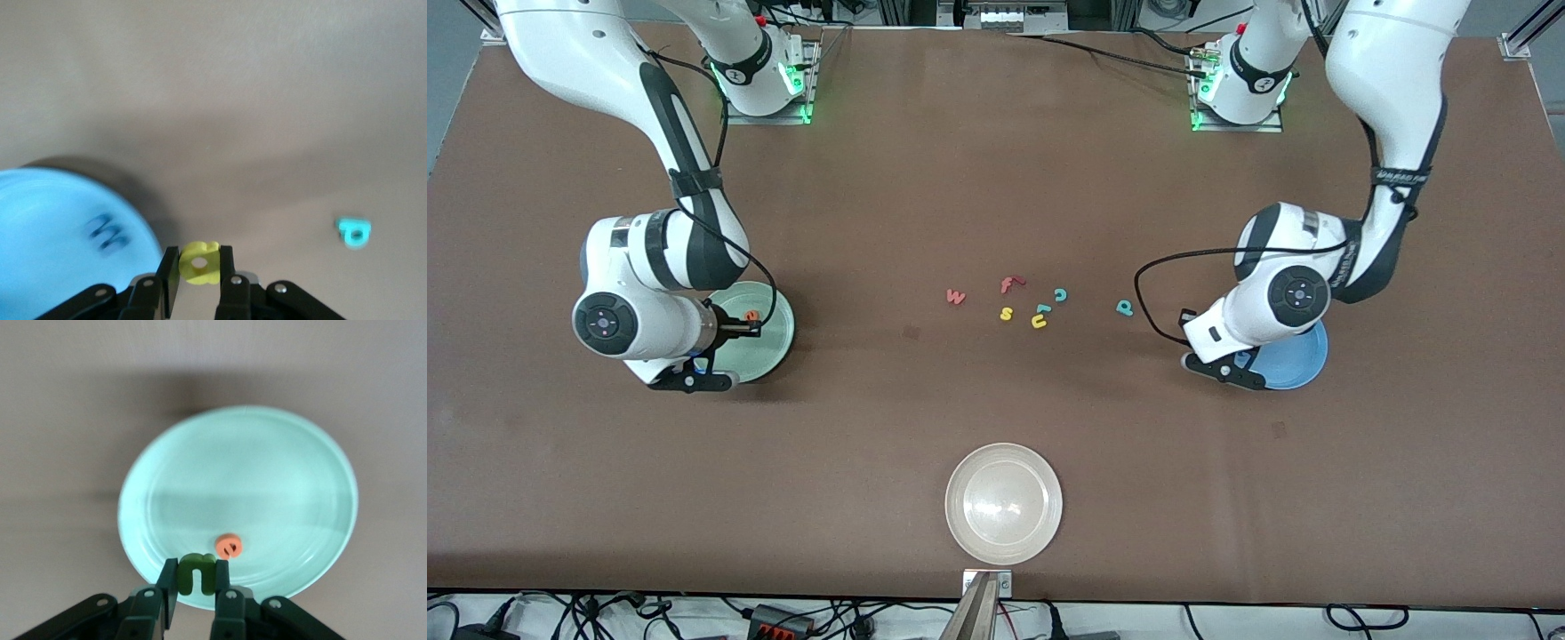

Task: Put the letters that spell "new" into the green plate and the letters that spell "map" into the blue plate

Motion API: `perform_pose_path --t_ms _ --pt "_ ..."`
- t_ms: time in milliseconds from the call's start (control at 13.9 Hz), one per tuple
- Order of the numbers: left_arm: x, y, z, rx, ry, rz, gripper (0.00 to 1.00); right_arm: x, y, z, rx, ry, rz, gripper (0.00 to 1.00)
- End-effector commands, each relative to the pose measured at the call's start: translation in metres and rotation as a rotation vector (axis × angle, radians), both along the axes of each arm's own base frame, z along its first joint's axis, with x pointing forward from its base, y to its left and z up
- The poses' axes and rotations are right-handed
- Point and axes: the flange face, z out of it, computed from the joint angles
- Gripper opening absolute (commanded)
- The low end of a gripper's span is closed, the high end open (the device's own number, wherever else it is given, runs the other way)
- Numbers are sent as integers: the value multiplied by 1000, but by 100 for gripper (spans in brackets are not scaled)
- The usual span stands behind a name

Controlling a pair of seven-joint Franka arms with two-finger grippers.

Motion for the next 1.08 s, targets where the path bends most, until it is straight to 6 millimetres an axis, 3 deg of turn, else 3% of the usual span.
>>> perform_pose_path --t_ms 0,143,358,430,502,573,645,717,860,1004 --pt "2 54 7 21 53 -25 6 -23 14 -22 -9 -6 7 5" --pt "-5 92 -10 58 81 1 6 -31 15 -38 -8 -24 13 6" --pt "-24 117 -44 44 60 24 8 -35 14 -42 -12 -8 14 7" --pt "-34 121 -56 38 50 29 12 -35 14 -43 -12 -8 10 31" --pt "-43 126 -66 33 46 36 30 -34 14 -42 -10 -14 -1 90" --pt "-49 131 -70 29 37 45 64 -32 16 -38 -9 -19 -6 100" --pt "-47 129 -65 26 19 41 74 -30 20 -30 -4 -30 -2 100" --pt "-41 123 -54 24 -5 30 96 -26 25 -20 2 -50 5 100" --pt "-34 94 -23 18 -58 -3 100 -16 53 4 18 -103 41 100" --pt "-19 79 3 18 -66 -25 100 -13 105 17 65 -143 96 100"
